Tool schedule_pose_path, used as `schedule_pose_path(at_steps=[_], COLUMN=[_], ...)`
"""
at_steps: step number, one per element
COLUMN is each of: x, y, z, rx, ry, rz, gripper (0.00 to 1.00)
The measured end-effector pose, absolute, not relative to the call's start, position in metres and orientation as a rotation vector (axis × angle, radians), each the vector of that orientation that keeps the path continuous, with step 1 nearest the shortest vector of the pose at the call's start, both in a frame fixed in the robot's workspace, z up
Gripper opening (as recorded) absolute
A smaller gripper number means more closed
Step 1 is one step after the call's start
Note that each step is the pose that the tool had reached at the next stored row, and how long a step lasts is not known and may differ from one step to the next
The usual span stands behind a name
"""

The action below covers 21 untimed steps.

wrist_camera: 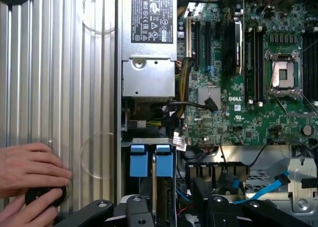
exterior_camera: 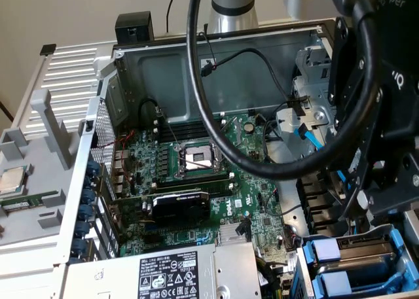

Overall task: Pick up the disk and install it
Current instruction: 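Insert the first disk wire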

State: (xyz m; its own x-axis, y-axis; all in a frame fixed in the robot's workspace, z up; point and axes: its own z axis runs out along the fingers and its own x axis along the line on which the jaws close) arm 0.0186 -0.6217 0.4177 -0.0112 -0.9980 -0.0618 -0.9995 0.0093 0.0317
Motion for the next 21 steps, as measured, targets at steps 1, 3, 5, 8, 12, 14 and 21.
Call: schedule_pose_path(at_steps=[1, 3, 5, 8, 12, 14, 21], x=[0.019, 0.019, 0.019, 0.019, 0.02, 0.021, 0.025], y=[-0.62, -0.617, -0.615, -0.612, -0.608, -0.607, -0.603], z=[0.418, 0.418, 0.419, 0.419, 0.419, 0.419, 0.419], rx=[-2.194, -2.194, -2.194, -2.196, -2.199, -2.2, -2.175], ry=[2.217, 2.218, 2.22, 2.223, 2.229, 2.232, 2.258], rz=[0.102, 0.101, 0.098, 0.094, 0.084, 0.08, 0.076], gripper=[0.45, 0.45, 0.45, 0.45, 0.45, 0.45, 0.45])
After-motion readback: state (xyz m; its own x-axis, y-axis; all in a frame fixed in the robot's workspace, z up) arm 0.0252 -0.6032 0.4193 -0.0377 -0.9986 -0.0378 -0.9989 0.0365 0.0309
